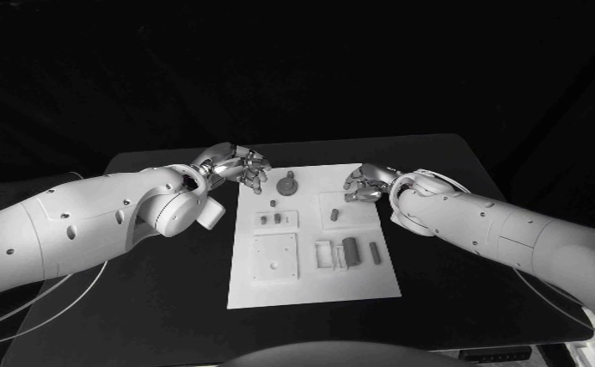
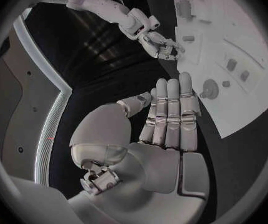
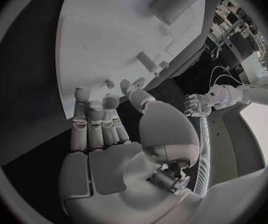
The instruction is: Assemble the parts on the task board
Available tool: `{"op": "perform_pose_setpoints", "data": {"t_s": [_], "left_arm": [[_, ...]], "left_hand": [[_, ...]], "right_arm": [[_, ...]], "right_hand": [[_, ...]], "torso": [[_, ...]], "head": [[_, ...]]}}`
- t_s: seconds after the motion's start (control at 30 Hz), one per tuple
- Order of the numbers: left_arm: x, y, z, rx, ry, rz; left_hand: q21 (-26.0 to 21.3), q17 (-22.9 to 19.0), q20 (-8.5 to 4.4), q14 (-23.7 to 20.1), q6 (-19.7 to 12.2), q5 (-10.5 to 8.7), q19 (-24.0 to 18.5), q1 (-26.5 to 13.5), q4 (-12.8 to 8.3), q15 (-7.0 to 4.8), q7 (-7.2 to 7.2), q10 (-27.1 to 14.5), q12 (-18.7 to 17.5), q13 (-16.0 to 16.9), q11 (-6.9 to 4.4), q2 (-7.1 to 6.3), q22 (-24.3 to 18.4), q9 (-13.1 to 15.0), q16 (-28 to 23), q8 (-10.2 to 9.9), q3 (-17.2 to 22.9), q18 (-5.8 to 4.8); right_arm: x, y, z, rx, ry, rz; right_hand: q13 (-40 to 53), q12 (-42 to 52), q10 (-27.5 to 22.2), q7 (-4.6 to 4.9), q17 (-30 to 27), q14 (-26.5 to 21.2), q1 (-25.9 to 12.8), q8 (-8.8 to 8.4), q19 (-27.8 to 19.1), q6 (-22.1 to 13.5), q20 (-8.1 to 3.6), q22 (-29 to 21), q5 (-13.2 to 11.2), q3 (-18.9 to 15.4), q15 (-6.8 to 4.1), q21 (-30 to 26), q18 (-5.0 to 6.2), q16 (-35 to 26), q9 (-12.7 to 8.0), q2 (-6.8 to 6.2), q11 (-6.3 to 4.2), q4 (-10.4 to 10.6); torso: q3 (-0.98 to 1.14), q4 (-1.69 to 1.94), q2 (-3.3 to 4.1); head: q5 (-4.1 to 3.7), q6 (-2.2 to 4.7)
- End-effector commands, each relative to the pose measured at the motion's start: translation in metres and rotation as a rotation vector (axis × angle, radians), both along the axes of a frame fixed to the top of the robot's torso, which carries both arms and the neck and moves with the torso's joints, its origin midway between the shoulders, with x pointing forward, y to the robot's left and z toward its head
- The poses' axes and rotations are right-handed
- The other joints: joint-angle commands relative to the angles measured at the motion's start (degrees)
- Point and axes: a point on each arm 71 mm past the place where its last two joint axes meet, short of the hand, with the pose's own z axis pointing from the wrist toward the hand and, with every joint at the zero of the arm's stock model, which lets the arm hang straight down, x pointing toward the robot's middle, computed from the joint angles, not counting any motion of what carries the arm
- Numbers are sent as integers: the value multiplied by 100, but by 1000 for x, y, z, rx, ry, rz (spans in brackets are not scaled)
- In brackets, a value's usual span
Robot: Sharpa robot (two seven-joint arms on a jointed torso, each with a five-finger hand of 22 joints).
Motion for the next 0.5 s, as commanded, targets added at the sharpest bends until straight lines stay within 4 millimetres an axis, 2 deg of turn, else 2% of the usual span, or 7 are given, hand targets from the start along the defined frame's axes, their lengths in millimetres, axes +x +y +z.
{"op": "perform_pose_setpoints", "data": {"t_s": [0.03,0.5], "left_arm": [[-1,-3,1,-16,-1,-10],[-2,-4,2,-17,-1,-12]], "left_hand": [[-27,-6,-6,-48,-28,-2,-36,-4,-31,-11,-6,-52,-8,7,-7,-58,9,5,-6,-19,-5,62],[-29,-11,-4,-50,-30,-2,-36,-3,-45,-10,-4,-57,-9,15,-5,-68,11,11,-4,-28,-11,63]], "right_arm": [[-1,2,-3,-15,4,17],[-2,6,-8,-22,4,18]], "right_hand": [[-8,38,19,39,-10,14,48,14,11,16,-13,72,33,11,-16,4,77,29,-4,20,22,-19],[-8,49,34,15,-9,26,129,66,20,104,-23,77,52,29,-36,8,77,38,18,113,-1,-31]], "torso": [[1,3,4],[-4,1,1]], "head": [[1,-1],[7,-25]]}}
